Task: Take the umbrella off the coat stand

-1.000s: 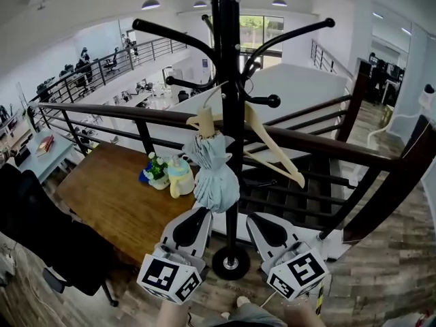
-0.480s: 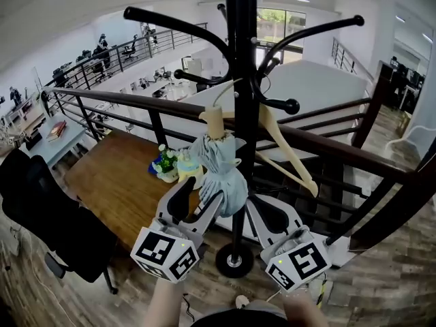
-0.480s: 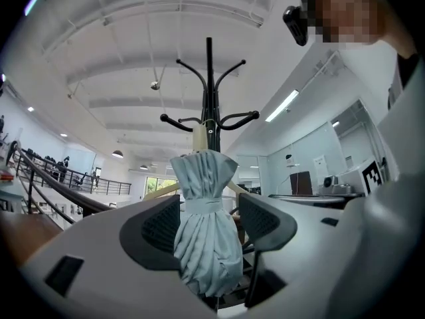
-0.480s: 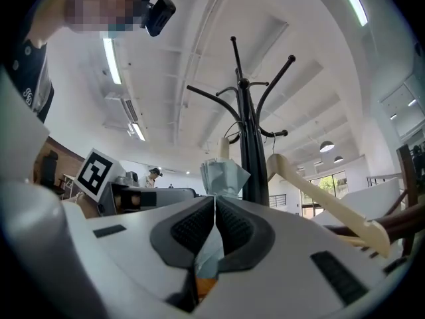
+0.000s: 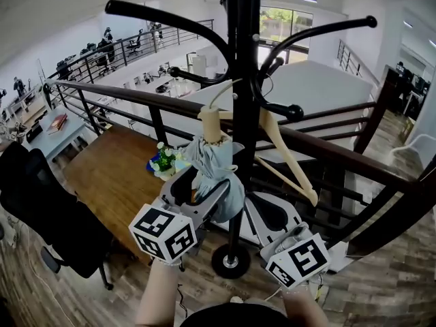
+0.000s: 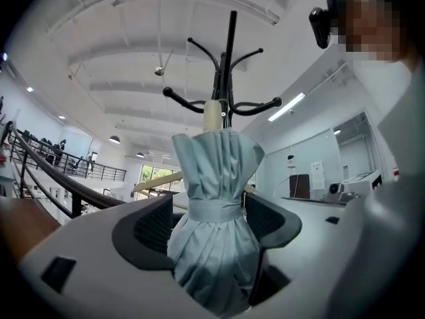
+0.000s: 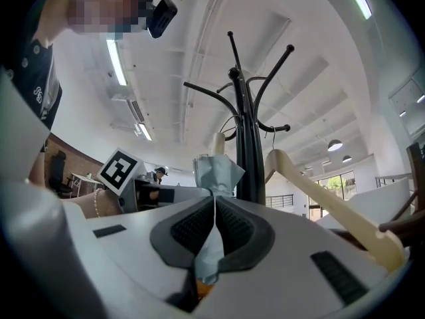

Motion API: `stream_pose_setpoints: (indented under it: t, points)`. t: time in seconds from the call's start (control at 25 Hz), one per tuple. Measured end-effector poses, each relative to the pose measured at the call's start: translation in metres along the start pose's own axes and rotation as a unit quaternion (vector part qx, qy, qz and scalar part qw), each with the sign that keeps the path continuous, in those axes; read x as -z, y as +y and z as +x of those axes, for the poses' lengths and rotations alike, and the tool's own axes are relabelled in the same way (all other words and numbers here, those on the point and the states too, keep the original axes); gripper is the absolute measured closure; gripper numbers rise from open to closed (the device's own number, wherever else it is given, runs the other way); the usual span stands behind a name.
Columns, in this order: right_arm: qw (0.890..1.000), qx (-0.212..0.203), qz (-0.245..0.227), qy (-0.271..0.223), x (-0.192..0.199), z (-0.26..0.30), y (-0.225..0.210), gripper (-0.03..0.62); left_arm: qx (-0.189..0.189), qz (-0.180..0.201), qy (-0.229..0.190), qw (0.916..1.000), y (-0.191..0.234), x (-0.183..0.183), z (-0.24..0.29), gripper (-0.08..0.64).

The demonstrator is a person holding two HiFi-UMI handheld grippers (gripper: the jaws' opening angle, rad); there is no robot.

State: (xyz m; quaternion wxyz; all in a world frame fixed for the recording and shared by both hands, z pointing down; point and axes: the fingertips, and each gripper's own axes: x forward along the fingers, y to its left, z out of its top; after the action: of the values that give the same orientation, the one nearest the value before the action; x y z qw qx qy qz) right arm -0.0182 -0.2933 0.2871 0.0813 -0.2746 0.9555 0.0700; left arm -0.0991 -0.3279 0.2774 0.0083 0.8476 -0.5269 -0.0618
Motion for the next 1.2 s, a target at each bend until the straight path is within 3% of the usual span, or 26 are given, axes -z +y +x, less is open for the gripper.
stream_pose_setpoints:
  t: [0.24,0.44,0.96,1.2]
  points:
    - [1.000,0.002,-0.005,0.004,0.001,-0.001,-0.009,0.563,0.014,-0.013,0.006,0.9998,-0.002,0.000,0.012,0.236]
    - [1.000,0.003,-0.014,0.015,0.003,0.003,-0.013,0.563,0.013,0.020,0.022,0.9995,-0.003,0.004,0.020,0.238]
    - [0.999,0.000,-0.042,0.015,0.000,0.006,-0.004,0.563,-0.010,0.068,-0.017,0.9975,-0.016,0.000,0.011,0.262]
    - [0.999,0.002,-0.047,0.001,-0.015,0.006,-0.003,0.563,-0.008,0.062,-0.037,0.9974,-0.017,-0.017,0.003,0.265]
